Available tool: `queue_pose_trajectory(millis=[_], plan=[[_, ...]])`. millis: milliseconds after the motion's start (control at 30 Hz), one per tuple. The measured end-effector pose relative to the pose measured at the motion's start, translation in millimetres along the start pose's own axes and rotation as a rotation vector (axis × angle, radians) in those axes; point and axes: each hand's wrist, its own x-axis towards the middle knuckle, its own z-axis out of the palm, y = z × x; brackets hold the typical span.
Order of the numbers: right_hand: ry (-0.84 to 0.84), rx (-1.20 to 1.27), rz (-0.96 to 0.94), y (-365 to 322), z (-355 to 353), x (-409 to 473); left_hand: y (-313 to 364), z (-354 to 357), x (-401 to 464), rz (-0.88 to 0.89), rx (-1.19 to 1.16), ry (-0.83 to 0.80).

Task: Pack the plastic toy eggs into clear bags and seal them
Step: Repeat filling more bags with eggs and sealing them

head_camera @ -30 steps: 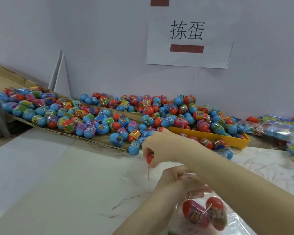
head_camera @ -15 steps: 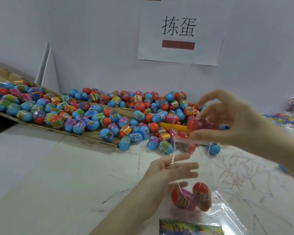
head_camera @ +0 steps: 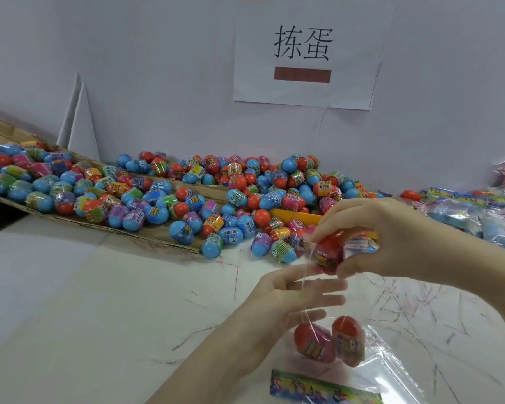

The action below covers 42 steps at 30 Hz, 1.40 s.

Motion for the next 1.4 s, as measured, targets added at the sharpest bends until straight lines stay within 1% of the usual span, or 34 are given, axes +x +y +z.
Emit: queue_pose_trajectory(millis=[100, 267, 333, 500, 667, 700, 733, 800, 833, 867, 900, 933, 967, 1000, 1033, 1167, 1200, 1233, 1267, 1300, 1333, 1400], plan=[[-0.014, 0.048, 0.026, -1, -1, 1, 1, 1, 0, 0.006, 0.008, 0.009], [-0.08, -0.054, 0.043, -1, -1, 3, 1, 1, -2, 0.01, 0.027, 0.018], [-0.094, -0.054, 0.07, -3, -1, 5, 1, 0, -2, 0.016, 0.047, 0.019], [-0.247, -0.046, 0.108, -7, 0, 9, -2, 3, -2, 0.025, 0.115, 0.045], [-0.342, 0.121, 0.097, -12, 0, 15, -4, 3, -2, 0.025, 0.117, 0.027], [-0.302, 0.172, 0.077, -11, -1, 16, -4, 3, -2, 0.016, 0.116, 0.049], [-0.183, 0.259, 0.06, -8, -2, 19, -3, 4, -1, 0.007, 0.115, 0.075], [0.213, 0.449, 0.078, 1, -3, 30, -4, 4, 1, -0.022, 0.114, 0.12], [0.357, 0.442, 0.118, 5, 0, 39, -5, 5, 1, -0.038, 0.104, 0.131], [0.385, 0.324, 0.169, 7, 5, 50, -5, 6, 1, -0.052, 0.082, 0.139], [0.302, 0.154, 0.222, 10, 12, 60, -6, 7, 2, -0.062, 0.057, 0.147], [0.157, 0.004, 0.261, 14, 22, 71, -6, 8, 2, -0.071, 0.04, 0.159], [0.008, -0.113, 0.288, 16, 32, 80, -6, 9, 3, -0.083, 0.032, 0.177], [-0.103, -0.188, 0.314, 18, 41, 88, -6, 9, 3, -0.093, 0.027, 0.19], [-0.158, -0.228, 0.329, 19, 47, 93, -7, 9, 3, -0.099, 0.024, 0.194], [-0.26, -0.27, 0.345, 23, 58, 104, -9, 8, 5, -0.118, 0.042, 0.203], [-0.263, -0.276, 0.333, 24, 59, 103, -10, 7, 5, -0.114, 0.044, 0.21], [-0.228, -0.272, 0.312, 25, 57, 101, -11, 7, 6, -0.105, 0.045, 0.217], [-0.149, -0.242, 0.288, 25, 52, 97, -13, 6, 7, -0.099, 0.045, 0.226], [-0.029, -0.174, 0.273, 25, 44, 91, -13, 5, 8, -0.101, 0.043, 0.235], [0.122, -0.061, 0.268, 25, 34, 84, -13, 5, 8, -0.114, 0.033, 0.242], [0.427, 0.304, 0.237, 23, 9, 64, -11, 5, 8, -0.143, 0.0, 0.253]])
